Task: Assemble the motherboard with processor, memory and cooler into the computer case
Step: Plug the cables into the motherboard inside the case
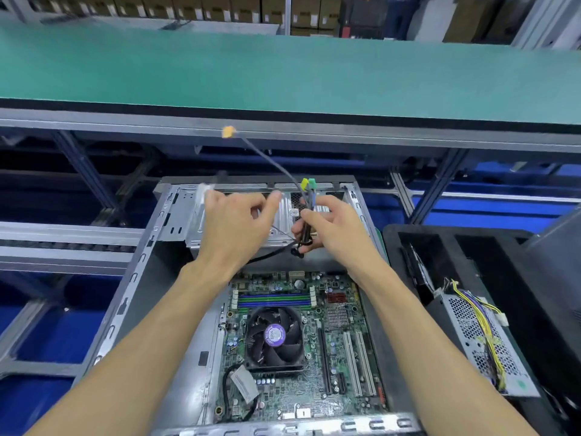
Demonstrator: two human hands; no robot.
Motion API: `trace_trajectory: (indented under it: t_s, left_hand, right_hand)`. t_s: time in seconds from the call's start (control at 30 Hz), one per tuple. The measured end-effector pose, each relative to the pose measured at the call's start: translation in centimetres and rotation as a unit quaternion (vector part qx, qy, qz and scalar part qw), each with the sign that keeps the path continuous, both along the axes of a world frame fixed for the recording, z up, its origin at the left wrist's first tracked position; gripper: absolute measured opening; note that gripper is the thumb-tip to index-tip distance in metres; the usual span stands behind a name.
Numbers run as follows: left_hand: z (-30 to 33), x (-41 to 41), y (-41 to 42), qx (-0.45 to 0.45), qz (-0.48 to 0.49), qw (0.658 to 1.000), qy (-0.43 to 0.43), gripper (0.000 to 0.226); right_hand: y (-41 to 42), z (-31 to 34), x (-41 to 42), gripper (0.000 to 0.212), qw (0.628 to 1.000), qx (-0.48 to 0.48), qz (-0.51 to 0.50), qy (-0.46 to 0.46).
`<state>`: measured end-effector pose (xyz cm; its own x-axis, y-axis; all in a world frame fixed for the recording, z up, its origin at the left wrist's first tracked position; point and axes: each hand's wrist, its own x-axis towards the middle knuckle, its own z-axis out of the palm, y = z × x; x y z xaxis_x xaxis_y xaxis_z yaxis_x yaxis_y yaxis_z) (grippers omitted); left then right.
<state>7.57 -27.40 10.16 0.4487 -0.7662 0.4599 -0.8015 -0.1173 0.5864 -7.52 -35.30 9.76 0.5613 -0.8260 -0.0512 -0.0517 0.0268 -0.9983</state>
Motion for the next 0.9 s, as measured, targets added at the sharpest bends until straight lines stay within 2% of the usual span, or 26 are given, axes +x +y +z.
trace_trajectory:
  t_s: [0.07,0.13,0.2,0.23,0.27,0.3,0.37,0.47,0.6,0.67,0.77,0.83,0.9]
  left_hand:
    - [0.4,0.1,0.2,0.017,-0.058,0.996,0.061,0.065]
    - [1.4,-0.7,0.6,0.038,-0.169,0.968,0.183,0.061]
    - [2.1,-1.1,0.6,0.02,-0.243,0.902,0.356,0.045]
    - [2.4,-1.0,0.6,0.007,-0.265,0.864,0.428,0.035]
    - [2.6,-0.9,0.6,-0.001,-0.279,0.841,0.464,0.029]
    - [2.7,-0.9,0.5,-0.005,-0.28,0.836,0.472,0.03]
    - [2.9,-0.8,0.4,-0.02,-0.252,0.847,0.468,0.034]
    - [2.9,-1.1,0.4,-0.024,-0.186,0.899,0.397,0.035]
    - [2.4,-0.9,0.9,-0.089,-0.077,0.982,0.15,0.033]
    - [2.6,-0.7,1.2,-0.148,-0.028,0.987,0.062,0.024]
    - [3.1,-1.1,1.5,-0.215,0.034,0.976,0.006,0.022]
    - [3.2,-1.6,1.7,-0.249,0.087,0.961,-0.085,0.023]
    - [3.1,-1.8,1.9,-0.287,0.08,0.943,-0.149,0.023]
  right_hand:
    - [0.0,-0.3,0.0,0.025,1.0,-0.013,-0.026,0.007]
    - [0.2,-0.3,0.1,0.021,0.998,-0.051,-0.025,0.034]
    - [0.4,0.0,0.2,0.008,0.996,-0.08,0.01,0.045]
    - [0.5,0.3,0.2,0.018,0.995,-0.08,0.03,0.046]
    - [0.5,0.6,0.2,0.03,0.996,-0.059,0.05,0.04]
    - [0.5,0.8,0.1,0.038,0.997,-0.027,0.073,0.028]
    - [0.7,1.2,0.0,0.038,0.994,0.011,0.111,0.017]
    - [1.0,0.7,0.1,0.022,0.989,-0.071,0.108,0.068]
    - [0.7,-0.1,0.5,0.022,0.995,-0.064,0.046,0.054]
    - [0.4,0.1,0.4,0.022,0.999,-0.04,0.01,0.03]
    - [0.2,0.3,0.5,0.024,1.0,0.0,-0.019,-0.009]
    - [0.4,0.4,0.6,0.026,0.999,-0.001,-0.038,-0.017]
    - [0.6,0.4,0.7,0.031,0.998,0.011,-0.06,-0.026]
